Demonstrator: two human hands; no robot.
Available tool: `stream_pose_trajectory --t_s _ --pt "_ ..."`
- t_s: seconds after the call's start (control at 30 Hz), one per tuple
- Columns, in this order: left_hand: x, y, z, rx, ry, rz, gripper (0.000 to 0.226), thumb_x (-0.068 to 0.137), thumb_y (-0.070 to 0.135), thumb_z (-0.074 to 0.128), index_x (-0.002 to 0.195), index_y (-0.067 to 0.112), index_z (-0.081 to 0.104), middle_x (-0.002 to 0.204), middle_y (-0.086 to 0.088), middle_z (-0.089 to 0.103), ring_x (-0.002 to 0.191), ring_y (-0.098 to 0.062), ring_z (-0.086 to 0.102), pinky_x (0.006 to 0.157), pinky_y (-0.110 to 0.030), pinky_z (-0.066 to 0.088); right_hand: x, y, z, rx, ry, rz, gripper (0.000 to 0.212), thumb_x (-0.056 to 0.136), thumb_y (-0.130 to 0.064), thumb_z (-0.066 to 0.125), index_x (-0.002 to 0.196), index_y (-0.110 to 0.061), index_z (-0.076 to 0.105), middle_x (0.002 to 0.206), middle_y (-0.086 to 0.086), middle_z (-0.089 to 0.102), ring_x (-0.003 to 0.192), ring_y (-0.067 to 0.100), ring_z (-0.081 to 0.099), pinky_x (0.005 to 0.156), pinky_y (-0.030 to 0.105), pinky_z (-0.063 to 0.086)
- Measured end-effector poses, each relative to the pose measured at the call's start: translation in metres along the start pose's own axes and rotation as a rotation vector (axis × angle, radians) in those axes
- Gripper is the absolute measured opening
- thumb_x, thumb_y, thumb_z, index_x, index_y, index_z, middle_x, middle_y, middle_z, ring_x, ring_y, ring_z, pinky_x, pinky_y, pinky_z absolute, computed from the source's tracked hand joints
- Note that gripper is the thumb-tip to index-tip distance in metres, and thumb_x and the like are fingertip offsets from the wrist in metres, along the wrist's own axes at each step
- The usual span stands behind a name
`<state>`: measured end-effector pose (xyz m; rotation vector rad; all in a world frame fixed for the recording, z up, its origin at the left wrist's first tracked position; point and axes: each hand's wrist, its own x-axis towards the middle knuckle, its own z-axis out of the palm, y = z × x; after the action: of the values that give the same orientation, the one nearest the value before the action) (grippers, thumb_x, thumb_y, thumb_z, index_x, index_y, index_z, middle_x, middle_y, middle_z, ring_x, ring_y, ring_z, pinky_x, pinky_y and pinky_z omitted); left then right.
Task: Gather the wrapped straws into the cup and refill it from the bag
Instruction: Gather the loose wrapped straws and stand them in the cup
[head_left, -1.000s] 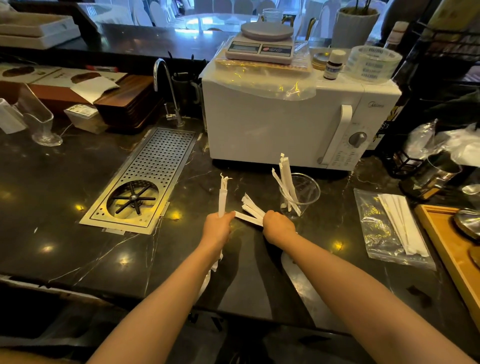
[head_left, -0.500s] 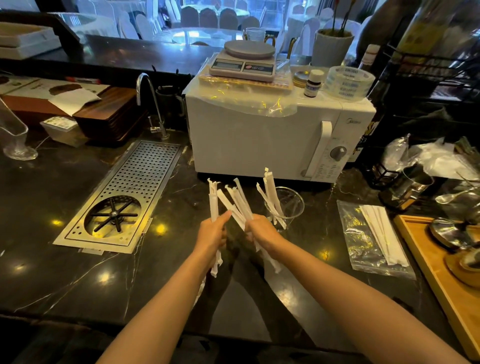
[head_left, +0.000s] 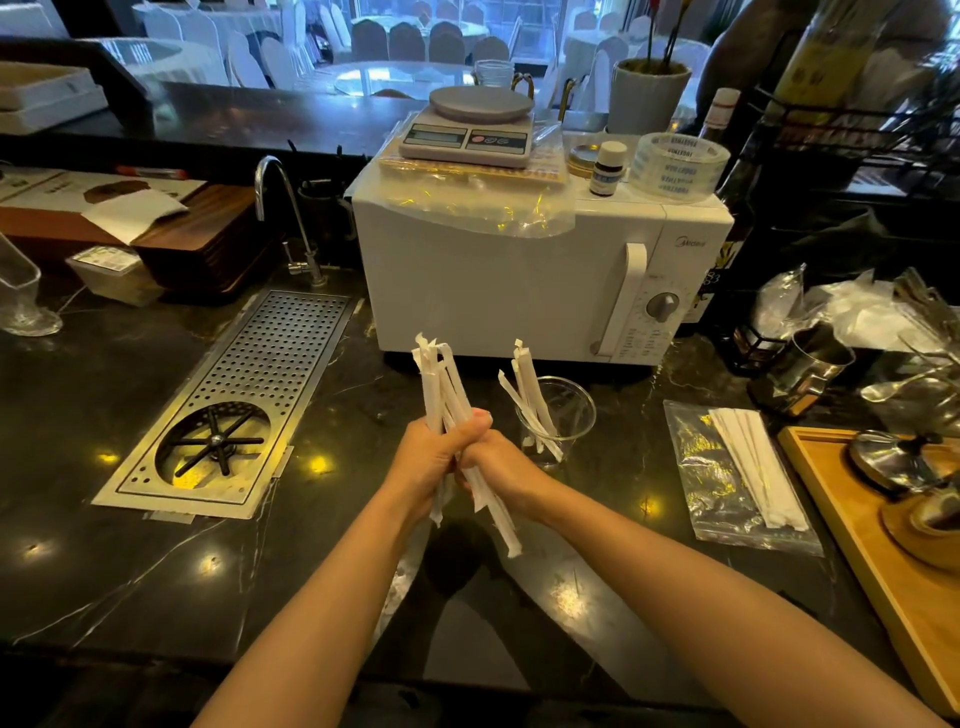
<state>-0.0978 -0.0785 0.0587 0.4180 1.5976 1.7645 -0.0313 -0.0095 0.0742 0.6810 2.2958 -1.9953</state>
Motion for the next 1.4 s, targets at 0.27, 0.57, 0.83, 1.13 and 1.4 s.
stream_pose_trajectory --t_s 0.27,0.57,0.83,1.13,1.4 --pt "0.004 -0.002 0.011 0.112 -0.057 0.033 0.017 0.086 0.011 0.058 0.083 0.026 0.066 0.086 -0.002 0.065 0.087 -0.010 0.063 0.071 -0.021 0.049 0.005 0.009 -0.004 -0.224 0.049 0.057 0.041 0.092 0.001 0.038 0.132 0.010 0.041 0.134 0.031 0.048 0.128 0.041 0.044 0.106 0.041 0.037" --pt "0.008 -0.011 0.007 0.058 0.072 -0.022 0.019 0.088 0.015 0.054 0.103 0.007 0.063 0.100 -0.012 0.062 0.103 -0.029 0.058 0.076 -0.034 0.051 0.006 0.021 -0.014 -0.204 0.068 -0.010 0.053 0.093 -0.011 0.050 0.142 -0.015 0.028 0.139 0.012 0.048 0.128 0.027 0.049 0.103 0.038 0.045" --pt "0.014 -0.002 -0.005 0.140 0.165 0.158 0.017 0.091 0.015 0.051 0.080 0.019 0.063 0.082 0.002 0.063 0.080 -0.008 0.059 0.070 -0.022 0.048 0.010 0.008 -0.016 -0.121 0.112 -0.061 0.069 0.082 -0.009 0.063 0.138 -0.013 0.023 0.138 0.008 0.038 0.120 0.012 0.038 0.088 0.017 0.039" --pt "0.020 -0.007 0.007 0.327 0.074 0.136 0.039 0.094 -0.007 0.029 0.067 0.015 0.047 0.069 -0.002 0.046 0.056 -0.003 0.057 0.049 -0.008 0.047 0.027 -0.011 -0.001 -0.180 0.202 -0.178 0.038 0.077 -0.018 0.070 0.107 -0.005 0.050 0.110 0.016 0.059 0.105 0.028 0.057 0.089 0.038 0.049" --pt "0.025 -0.017 0.005 0.266 0.022 0.091 0.031 0.093 -0.005 0.036 0.117 -0.016 0.051 0.086 -0.006 0.062 0.080 -0.010 0.060 0.054 -0.002 0.048 0.036 0.007 -0.010 -0.072 0.165 -0.184 0.017 0.081 -0.011 0.066 0.083 -0.016 0.050 0.078 -0.003 0.052 0.076 0.010 0.051 0.069 0.020 0.044"
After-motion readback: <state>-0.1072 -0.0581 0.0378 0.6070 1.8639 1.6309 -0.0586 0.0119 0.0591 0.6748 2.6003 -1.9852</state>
